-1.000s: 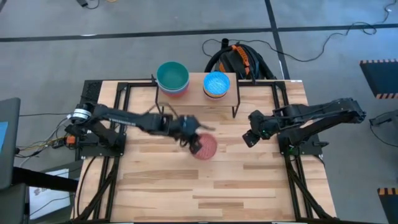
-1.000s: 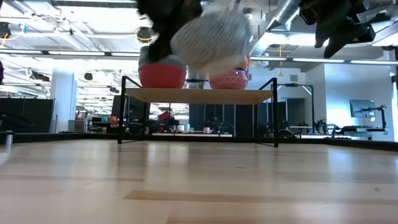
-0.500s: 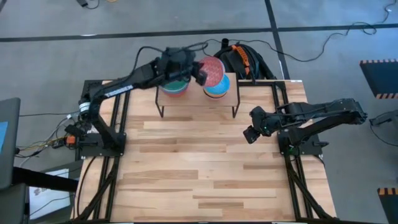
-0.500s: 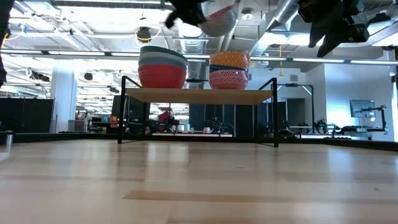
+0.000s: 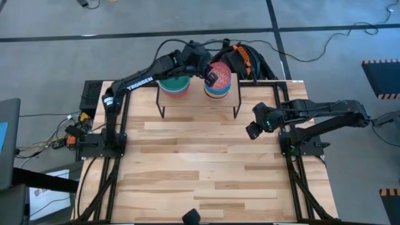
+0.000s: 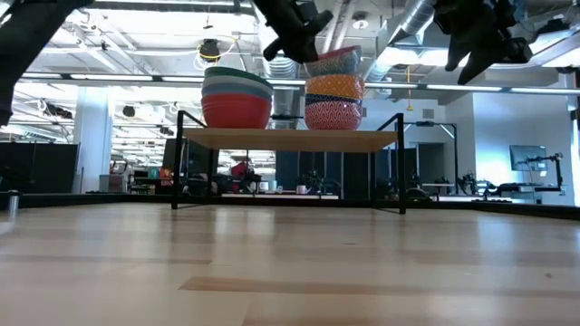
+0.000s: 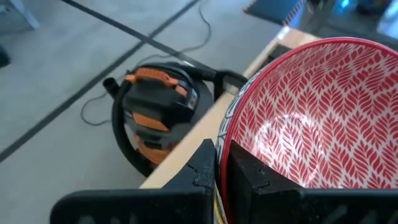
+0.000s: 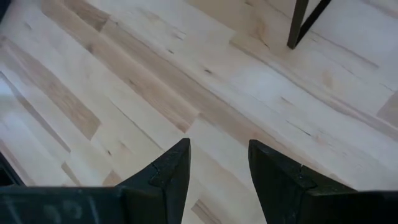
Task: Place and stack bowls onto a shelf
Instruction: Stack the red patterned bowl on top of the light blue patterned bowl on the shelf
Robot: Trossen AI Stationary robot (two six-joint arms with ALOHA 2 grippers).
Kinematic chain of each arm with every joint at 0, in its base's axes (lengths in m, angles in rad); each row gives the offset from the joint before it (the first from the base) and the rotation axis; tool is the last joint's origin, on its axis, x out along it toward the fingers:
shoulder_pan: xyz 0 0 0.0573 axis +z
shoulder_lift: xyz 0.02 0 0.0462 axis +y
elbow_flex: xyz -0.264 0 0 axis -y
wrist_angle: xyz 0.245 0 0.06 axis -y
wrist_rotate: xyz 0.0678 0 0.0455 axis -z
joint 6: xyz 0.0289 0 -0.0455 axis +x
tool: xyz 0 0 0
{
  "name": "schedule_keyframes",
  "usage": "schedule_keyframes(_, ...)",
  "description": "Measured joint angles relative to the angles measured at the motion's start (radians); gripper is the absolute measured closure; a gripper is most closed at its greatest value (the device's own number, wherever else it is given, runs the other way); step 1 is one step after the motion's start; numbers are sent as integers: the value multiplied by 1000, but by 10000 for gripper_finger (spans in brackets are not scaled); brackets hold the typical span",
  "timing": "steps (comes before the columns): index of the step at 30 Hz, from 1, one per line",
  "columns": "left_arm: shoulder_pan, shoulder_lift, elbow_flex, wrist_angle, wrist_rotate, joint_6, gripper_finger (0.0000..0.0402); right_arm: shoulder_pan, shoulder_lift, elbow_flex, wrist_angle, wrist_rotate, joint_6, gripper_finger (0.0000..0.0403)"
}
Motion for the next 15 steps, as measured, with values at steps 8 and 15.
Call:
schedule_keyframes(8,2,41,52,-79,55,36,401,-10,-10,0,-3,0,-1,216)
schedule_keyframes(15,13,41,51,-89,66,51,385,-9,-7,0,-3,0,-1,216)
